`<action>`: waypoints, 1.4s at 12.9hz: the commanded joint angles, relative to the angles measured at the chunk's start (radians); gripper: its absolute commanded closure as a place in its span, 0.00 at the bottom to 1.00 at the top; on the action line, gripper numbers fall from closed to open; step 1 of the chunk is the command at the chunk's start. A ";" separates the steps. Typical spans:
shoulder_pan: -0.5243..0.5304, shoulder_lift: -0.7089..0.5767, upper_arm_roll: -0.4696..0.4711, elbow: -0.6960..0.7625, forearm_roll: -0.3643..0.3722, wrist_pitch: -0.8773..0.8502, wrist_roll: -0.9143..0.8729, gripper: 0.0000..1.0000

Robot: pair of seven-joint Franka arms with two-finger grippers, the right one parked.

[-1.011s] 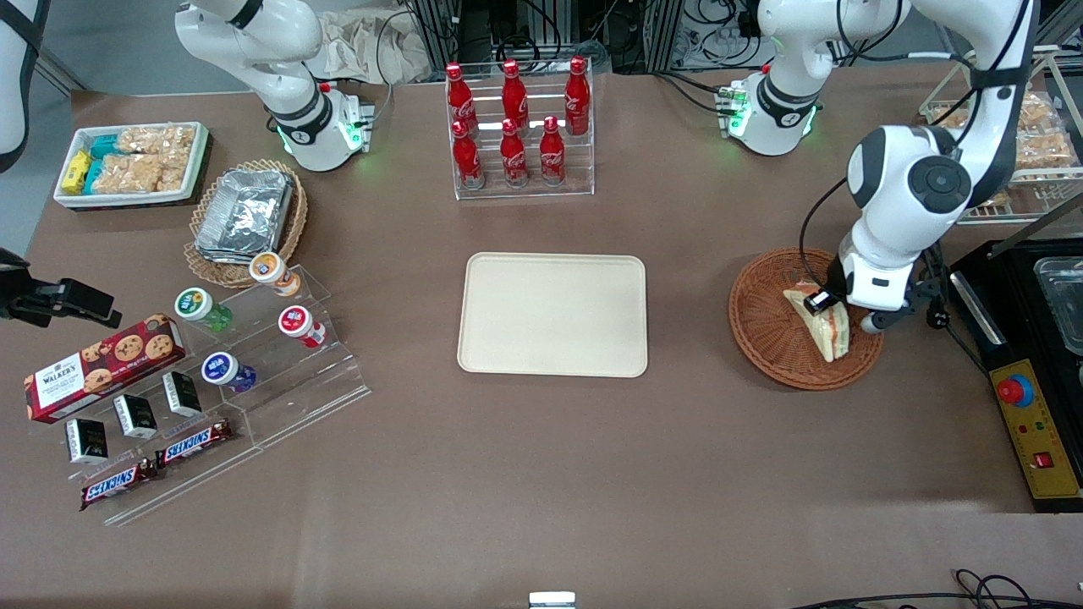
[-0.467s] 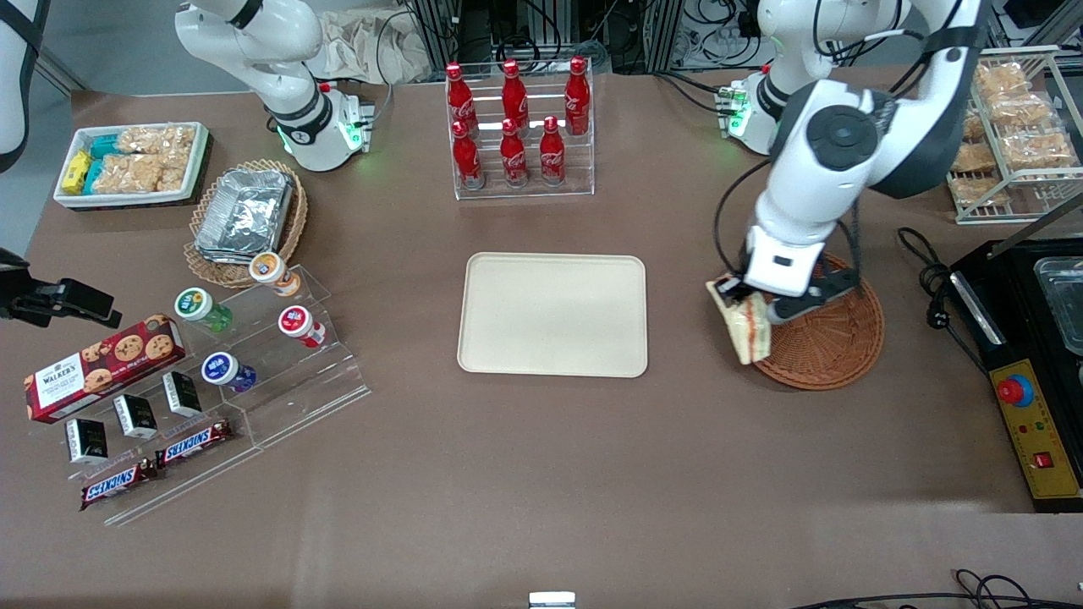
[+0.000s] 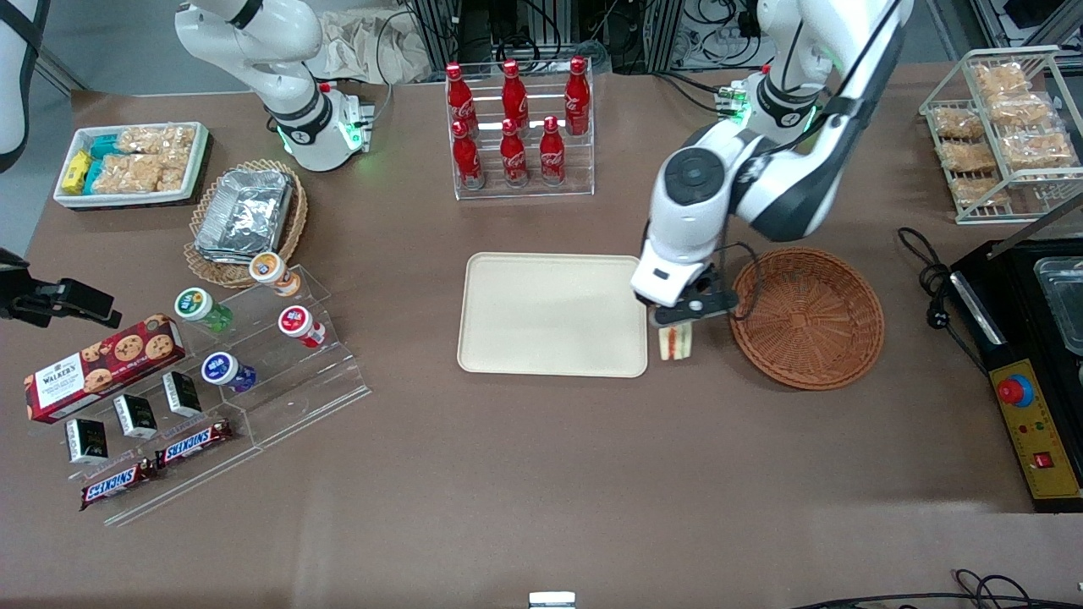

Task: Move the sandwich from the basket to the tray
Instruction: 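Lift the sandwich and carry it with the left gripper to the tray, then lower the sandwich onto the cream tray and open the left gripper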

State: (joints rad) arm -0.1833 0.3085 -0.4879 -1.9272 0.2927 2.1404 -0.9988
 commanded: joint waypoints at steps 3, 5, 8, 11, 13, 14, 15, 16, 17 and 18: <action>-0.102 0.171 0.003 0.086 0.118 0.019 -0.135 1.00; -0.116 0.220 0.003 0.085 0.157 0.045 -0.152 1.00; -0.131 0.271 0.003 0.082 0.207 0.056 -0.153 1.00; -0.133 0.288 0.005 0.083 0.229 0.064 -0.149 0.21; -0.133 0.285 0.005 0.083 0.227 0.061 -0.150 0.00; -0.133 0.279 0.003 0.086 0.226 0.058 -0.152 0.00; -0.131 0.270 0.003 0.091 0.220 0.053 -0.152 0.00; -0.131 0.252 0.003 0.109 0.212 0.027 -0.152 0.00; -0.131 0.239 0.002 0.138 0.209 -0.026 -0.150 0.00; -0.133 0.230 0.000 0.181 0.191 -0.086 -0.149 0.00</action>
State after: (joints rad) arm -0.3056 0.5712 -0.4879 -1.8094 0.4941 2.1521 -1.1317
